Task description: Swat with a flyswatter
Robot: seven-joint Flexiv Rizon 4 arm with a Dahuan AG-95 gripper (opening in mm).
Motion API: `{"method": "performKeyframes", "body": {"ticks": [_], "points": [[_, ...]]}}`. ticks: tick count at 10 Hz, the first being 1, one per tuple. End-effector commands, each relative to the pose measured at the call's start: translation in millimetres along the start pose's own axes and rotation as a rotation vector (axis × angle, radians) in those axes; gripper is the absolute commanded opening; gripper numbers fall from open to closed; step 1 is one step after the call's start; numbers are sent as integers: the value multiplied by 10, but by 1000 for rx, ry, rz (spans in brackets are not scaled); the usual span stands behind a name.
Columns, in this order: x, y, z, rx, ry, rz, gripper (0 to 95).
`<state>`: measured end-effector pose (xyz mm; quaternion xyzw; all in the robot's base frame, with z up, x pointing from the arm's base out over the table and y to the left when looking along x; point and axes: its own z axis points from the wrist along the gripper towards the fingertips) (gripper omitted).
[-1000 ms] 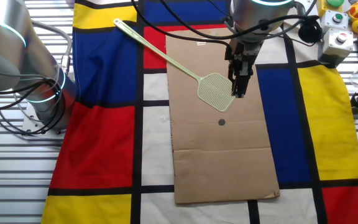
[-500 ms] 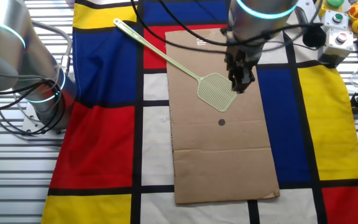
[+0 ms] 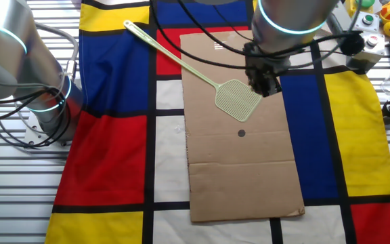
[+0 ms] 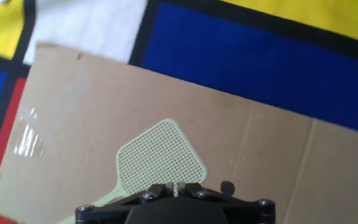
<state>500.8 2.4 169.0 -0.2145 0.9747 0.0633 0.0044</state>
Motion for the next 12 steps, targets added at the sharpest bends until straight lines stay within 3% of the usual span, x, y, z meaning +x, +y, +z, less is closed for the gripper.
{"method": "performKeyframes", "body": {"ticks": [1, 3, 6, 8, 10, 12], "points": [[-56, 73, 53, 82, 75, -147, 0], [-114, 215, 145, 77, 93, -219, 0], [12, 440, 295, 70, 117, -320, 0], [5, 449, 299, 63, 127, -387, 0], [4, 450, 300, 77, 144, -424, 0], [4, 449, 299, 66, 141, -455, 0]]}}
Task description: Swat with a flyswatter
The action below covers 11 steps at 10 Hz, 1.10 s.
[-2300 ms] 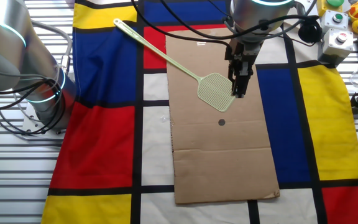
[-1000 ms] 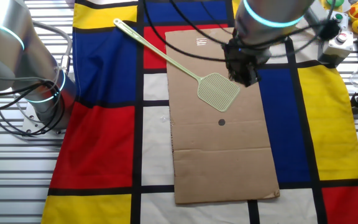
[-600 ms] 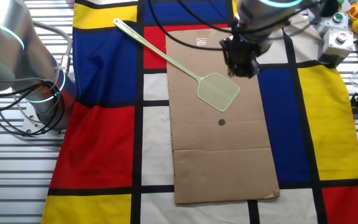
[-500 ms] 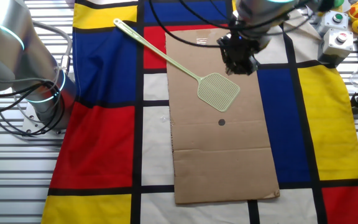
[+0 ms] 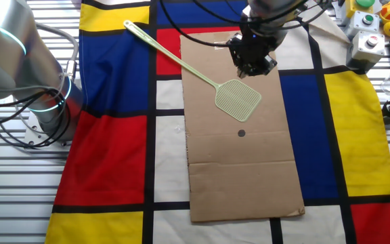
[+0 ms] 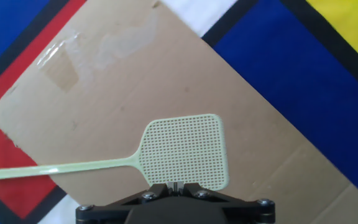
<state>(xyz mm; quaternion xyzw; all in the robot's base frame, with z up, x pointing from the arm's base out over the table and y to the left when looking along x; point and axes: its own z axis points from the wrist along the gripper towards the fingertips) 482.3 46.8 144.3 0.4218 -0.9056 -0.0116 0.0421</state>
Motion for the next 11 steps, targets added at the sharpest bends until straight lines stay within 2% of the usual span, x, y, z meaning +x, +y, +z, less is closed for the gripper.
{"method": "performKeyframes", "body": {"ticks": [1, 6, 8, 9, 11], "points": [[10, 5, -3, -2, 4, -37, 0], [10, 4, 1, 0, -1, -70, 0], [10, 4, 1, 0, -1, -176, 0], [10, 4, 1, 2, 1, -198, 0], [10, 4, 1, -5, -17, -325, 0]]}}
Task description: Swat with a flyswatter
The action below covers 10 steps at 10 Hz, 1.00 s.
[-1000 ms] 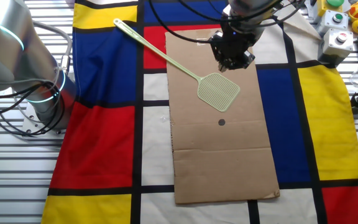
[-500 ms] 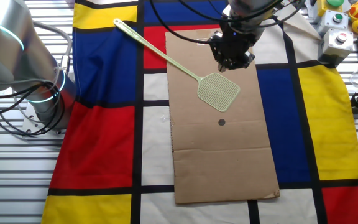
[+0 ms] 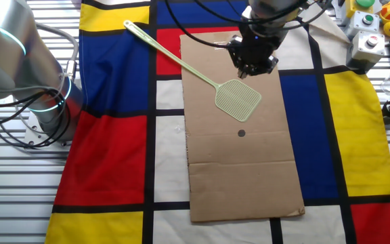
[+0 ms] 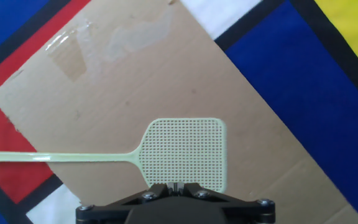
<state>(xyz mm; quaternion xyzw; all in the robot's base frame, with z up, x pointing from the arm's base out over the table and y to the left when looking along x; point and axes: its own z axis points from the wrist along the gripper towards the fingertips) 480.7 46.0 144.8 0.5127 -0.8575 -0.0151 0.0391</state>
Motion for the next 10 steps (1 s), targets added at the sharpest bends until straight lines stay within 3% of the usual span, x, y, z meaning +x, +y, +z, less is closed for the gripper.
{"method": "performKeyframes", "body": {"ticks": [1, 2, 3, 9, 10], "points": [[-5, -4, 5, -4, -13, -205, 0], [-5, -4, 5, -4, -10, -236, 0], [-5, -4, 5, 8, 12, -320, 0], [-5, -4, 5, 15, 6, -473, 0], [-5, -4, 5, 16, 6, -534, 0]]}}
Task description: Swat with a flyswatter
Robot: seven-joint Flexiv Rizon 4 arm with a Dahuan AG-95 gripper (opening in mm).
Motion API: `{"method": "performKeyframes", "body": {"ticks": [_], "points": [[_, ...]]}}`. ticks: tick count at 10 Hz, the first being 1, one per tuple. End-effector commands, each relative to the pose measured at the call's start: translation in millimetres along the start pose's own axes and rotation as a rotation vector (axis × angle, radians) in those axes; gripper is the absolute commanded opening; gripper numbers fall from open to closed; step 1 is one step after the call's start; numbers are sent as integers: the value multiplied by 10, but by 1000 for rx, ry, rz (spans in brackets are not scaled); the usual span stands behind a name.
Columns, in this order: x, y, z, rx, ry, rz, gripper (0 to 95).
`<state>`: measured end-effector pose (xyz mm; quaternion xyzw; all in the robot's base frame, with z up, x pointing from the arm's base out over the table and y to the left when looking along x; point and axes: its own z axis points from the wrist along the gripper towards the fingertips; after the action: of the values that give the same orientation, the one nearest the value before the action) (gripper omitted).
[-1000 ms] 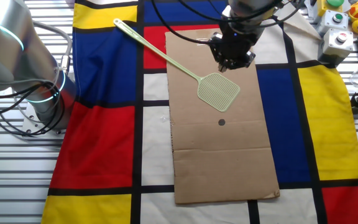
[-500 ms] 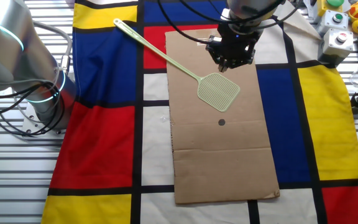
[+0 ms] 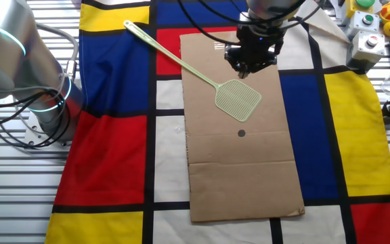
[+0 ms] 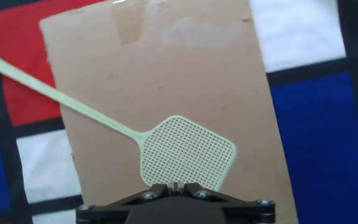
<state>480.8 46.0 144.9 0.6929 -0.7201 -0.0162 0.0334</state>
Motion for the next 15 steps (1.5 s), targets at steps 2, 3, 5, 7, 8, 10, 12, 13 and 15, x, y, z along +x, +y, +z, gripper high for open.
{"method": "performKeyframes", "body": {"ticks": [2, 3, 5, 7, 8, 10, 12, 13, 15], "points": [[-153, 101, -30, 25, 15, -166, 0], [-263, 216, -22, 41, 26, -187, 190], [-571, 553, 88, 67, 25, -228, 190], [-744, 690, 145, 65, 28, -290, 190], [-788, 736, 171, 65, 28, -295, 190], [-864, 797, 208, 60, 27, -324, 190], [-927, 869, 224, 58, 28, -358, 190], [-941, 878, 231, 58, 27, -376, 190], [-956, 883, 235, 58, 34, -397, 190]]}}
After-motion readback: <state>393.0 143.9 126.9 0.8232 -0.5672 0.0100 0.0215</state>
